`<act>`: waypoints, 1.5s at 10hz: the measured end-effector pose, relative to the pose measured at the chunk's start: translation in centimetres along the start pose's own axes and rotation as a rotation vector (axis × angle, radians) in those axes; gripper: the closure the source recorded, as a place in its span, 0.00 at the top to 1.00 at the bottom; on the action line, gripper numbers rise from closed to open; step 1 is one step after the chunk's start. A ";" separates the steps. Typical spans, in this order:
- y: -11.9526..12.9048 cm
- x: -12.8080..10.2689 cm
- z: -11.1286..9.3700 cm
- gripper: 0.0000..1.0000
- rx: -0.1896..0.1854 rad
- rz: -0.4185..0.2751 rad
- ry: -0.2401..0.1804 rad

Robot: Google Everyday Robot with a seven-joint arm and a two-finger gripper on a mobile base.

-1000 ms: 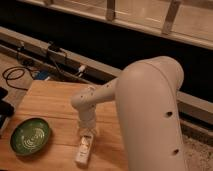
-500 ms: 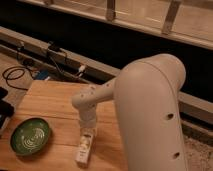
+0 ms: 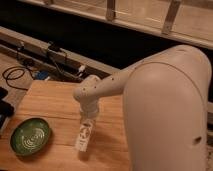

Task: Place the bottle in the ceramic bowl

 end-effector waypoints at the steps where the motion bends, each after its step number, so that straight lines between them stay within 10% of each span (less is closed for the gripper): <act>1: 0.9 -1.8 -2.8 0.00 -0.012 -0.021 -0.051; 8: 15.8 -6.8 -9.5 0.00 -0.101 -0.309 -0.181; 15: 16.1 -6.9 -9.5 0.00 -0.109 -0.328 -0.179</act>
